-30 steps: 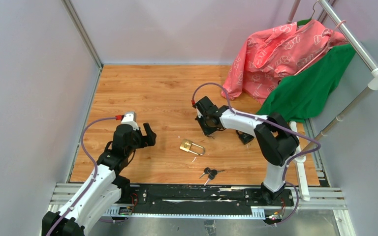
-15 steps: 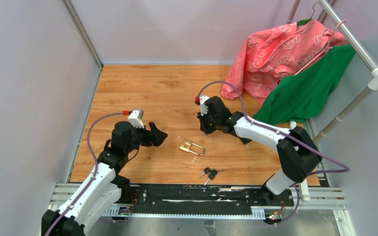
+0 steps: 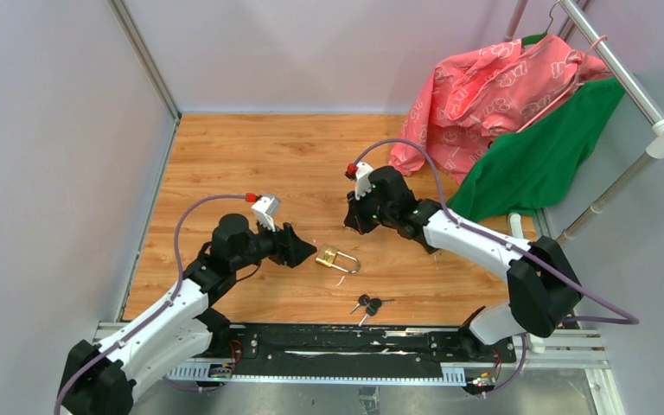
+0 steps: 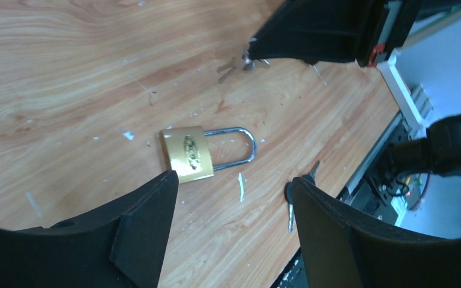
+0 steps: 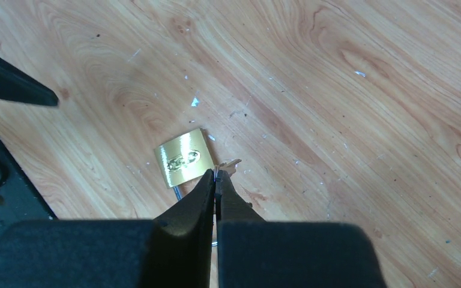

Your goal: Unlock with the key

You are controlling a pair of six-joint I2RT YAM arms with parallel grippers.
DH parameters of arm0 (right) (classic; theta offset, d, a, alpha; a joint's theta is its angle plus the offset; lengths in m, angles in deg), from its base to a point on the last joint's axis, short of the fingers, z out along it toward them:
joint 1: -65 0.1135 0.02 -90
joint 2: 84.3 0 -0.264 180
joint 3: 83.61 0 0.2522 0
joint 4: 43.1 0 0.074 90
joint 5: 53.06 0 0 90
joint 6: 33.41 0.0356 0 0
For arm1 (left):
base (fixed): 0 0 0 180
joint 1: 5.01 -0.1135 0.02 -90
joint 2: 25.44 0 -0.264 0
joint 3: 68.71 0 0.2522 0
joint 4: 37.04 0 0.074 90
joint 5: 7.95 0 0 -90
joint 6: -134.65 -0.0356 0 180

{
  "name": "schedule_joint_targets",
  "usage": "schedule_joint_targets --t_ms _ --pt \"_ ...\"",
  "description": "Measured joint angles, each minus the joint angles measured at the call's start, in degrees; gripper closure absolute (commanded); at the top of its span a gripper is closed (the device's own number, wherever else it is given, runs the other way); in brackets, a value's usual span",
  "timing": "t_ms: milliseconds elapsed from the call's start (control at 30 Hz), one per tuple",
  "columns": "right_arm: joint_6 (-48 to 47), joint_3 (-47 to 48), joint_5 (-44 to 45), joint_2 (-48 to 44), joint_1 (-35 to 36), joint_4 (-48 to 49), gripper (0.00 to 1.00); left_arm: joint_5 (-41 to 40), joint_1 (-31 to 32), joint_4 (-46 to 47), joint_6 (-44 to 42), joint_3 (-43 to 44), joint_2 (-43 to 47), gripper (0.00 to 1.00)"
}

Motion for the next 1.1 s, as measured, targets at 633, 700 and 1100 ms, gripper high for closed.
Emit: schedule_joint_targets --t_ms 633,700,1100 --pt "28.11 3.89 5.57 -7.58 0.0 -8.74 1.0 -17.84 21.38 8.98 -2.47 9.35 -14.88 0.39" --pt "30.25 5.22 6.75 -7.72 0.0 -9.38 1.0 -19.34 22.34 10.45 -2.27 10.38 -16.46 0.41" --pt "36.35 6.4 8.2 -8.66 0.0 -11.63 1.0 -25.33 22.8 14.36 -2.03 15.34 -25.42 0.54"
